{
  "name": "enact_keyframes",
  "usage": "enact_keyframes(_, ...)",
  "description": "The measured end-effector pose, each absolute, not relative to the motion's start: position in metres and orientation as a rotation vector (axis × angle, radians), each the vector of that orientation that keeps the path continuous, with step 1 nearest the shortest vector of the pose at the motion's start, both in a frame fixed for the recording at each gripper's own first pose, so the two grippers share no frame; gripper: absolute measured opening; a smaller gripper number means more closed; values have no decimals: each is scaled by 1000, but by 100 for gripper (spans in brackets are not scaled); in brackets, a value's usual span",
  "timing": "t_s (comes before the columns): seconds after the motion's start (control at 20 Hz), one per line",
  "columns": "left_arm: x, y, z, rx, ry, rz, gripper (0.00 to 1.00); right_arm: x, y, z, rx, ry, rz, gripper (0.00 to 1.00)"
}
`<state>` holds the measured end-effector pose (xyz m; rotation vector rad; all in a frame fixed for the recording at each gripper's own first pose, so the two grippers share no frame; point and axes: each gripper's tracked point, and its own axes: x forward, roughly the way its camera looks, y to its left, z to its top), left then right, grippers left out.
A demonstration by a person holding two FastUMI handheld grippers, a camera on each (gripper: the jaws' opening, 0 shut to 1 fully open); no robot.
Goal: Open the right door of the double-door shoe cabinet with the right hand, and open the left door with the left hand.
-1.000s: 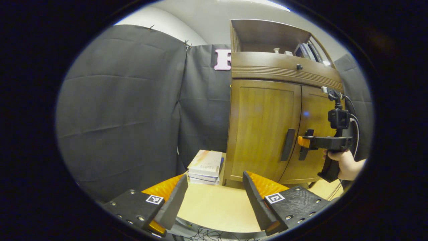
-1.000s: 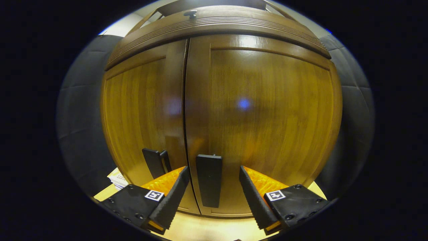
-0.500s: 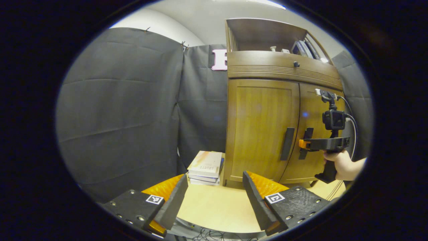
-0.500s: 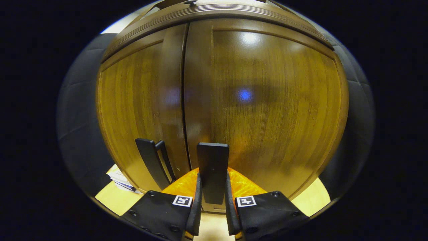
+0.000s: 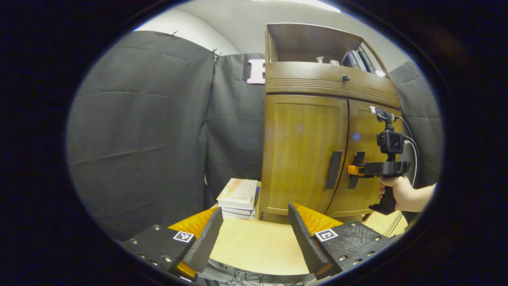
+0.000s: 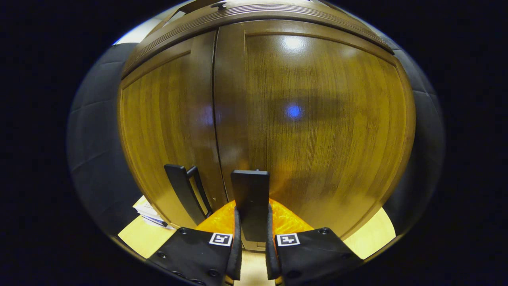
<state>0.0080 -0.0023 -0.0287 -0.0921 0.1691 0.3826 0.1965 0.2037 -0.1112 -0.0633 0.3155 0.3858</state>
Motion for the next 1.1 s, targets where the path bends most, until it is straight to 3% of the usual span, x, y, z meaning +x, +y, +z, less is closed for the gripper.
enact_keyframes(1.1,-9,-8,-42,-165,123,75,95,196,200,-106,-42,325,333,27)
